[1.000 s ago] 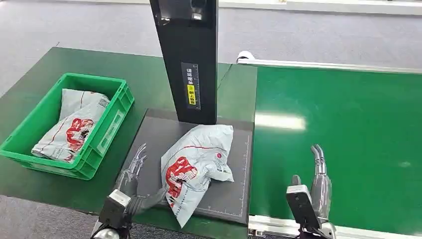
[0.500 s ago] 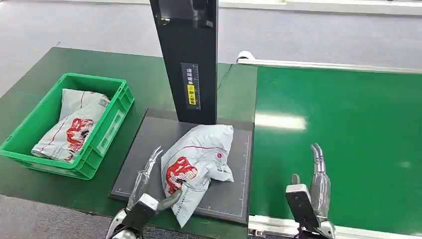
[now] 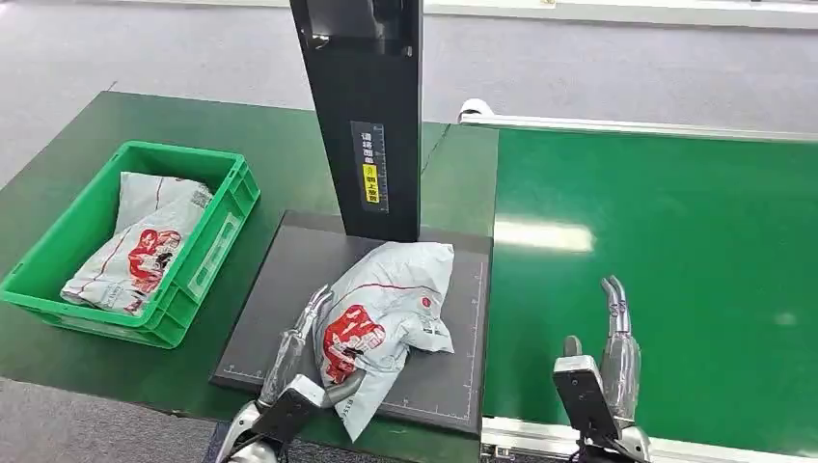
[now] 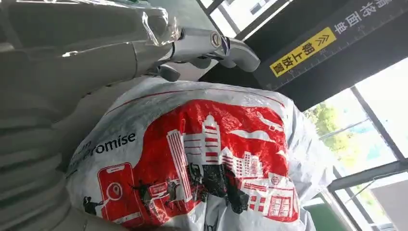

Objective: Moved the parcel from conveyor to table for the left to box.

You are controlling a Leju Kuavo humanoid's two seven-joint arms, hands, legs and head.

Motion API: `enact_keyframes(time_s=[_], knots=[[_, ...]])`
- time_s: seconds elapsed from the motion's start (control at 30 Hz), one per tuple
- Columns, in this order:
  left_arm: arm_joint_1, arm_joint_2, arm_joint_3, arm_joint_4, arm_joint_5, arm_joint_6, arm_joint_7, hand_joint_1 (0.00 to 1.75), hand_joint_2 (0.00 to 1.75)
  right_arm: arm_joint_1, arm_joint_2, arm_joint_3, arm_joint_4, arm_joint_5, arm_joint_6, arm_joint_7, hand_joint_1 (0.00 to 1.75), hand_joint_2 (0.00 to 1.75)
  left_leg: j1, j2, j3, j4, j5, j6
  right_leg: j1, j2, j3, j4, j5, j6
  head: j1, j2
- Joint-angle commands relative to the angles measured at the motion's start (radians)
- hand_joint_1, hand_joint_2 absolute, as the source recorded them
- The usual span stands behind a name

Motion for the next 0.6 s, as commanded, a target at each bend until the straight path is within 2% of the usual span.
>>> enact_keyframes(time_s=[0.03, 0.3, 0.33, 0.37, 0.4, 0.6], knots=[[-0.109, -0.015, -0.05, 0.201, -0.029, 0.041, -0.02, 0.0, 1.75, -0.015, -0.009, 0.02, 0.018, -0.01, -0.001, -0.013, 0.0, 0.0, 0.0, -0.006, 0.0, -0.001, 0.001, 0.001, 0.0, 0.0, 0.001, -0.001, 0.0, -0.001, 0.0, 0.0], [-0.181, -0.015, -0.072, 0.309, 0.041, 0.035, -0.052, 0.0, 1.75, -0.03, -0.025, 0.041, 0.037, -0.029, -0.011, -0.026, 0.0, 0.0, 0.0, -0.007, 0.0, -0.001, 0.001, 0.002, 0.0, 0.002, 0.001, -0.001, 0.001, -0.001, 0.0, 0.0], [-0.185, -0.013, -0.073, 0.321, 0.05, 0.029, -0.047, 0.0, 1.75, -0.032, -0.027, 0.044, 0.039, -0.033, -0.012, -0.027, 0.0, 1.75, 0.0, -0.004, 0.0, -0.001, 0.001, 0.001, 0.0, 0.001, 0.001, -0.001, 0.001, 0.0, 0.0, 0.0], [-0.19, -0.011, -0.074, 0.334, 0.054, 0.028, -0.043, 0.09, 1.75, -0.034, -0.028, 0.046, 0.041, -0.036, -0.013, -0.029, 0.0, 1.75, 0.0, -0.006, 0.0, -0.001, 0.001, 0.002, 0.0, 0.003, 0.001, -0.002, 0.001, -0.001, 0.0, 0.0], [-0.194, -0.01, -0.078, 0.343, 0.053, 0.029, -0.046, 1.71, 1.75, -0.035, -0.029, 0.048, 0.042, -0.038, -0.014, -0.029, 0.0, 1.75, 0.0, -0.005, 0.0, -0.001, 0.001, 0.001, 0.0, 0.002, 0.001, -0.001, 0.001, -0.001, 0.0, 0.0], [-0.222, -0.01, -0.091, 0.371, 0.052, 0.034, -0.049, 1.75, 1.75, -0.035, -0.034, 0.048, 0.041, -0.05, -0.022, -0.028, 0.0, 1.75, 0.0, -0.006, 0.0, -0.001, 0.001, 0.002, 0.0, 0.003, 0.001, -0.001, 0.001, -0.001, 0.0, 0.0]])
